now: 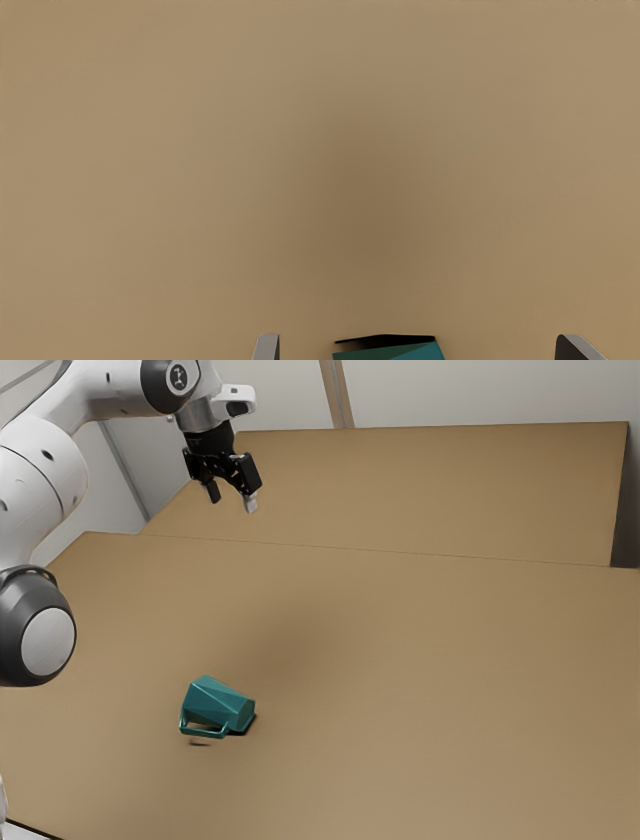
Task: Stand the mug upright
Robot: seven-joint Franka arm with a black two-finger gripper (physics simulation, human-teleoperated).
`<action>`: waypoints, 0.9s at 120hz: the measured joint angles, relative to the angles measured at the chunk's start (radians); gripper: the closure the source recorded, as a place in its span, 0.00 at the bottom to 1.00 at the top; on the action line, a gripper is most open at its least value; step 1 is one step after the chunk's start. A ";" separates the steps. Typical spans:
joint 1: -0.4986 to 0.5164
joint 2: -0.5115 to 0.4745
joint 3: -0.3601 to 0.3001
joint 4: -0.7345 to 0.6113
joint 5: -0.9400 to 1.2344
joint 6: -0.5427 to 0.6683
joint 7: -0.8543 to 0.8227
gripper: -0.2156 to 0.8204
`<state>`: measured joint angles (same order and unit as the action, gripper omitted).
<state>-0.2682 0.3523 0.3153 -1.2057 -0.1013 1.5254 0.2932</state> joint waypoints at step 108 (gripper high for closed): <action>0.199 -0.351 0.211 -0.855 -0.306 0.112 -0.035 0.21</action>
<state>-0.0690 0.0016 0.5263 -2.0610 -0.4073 1.6370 0.2579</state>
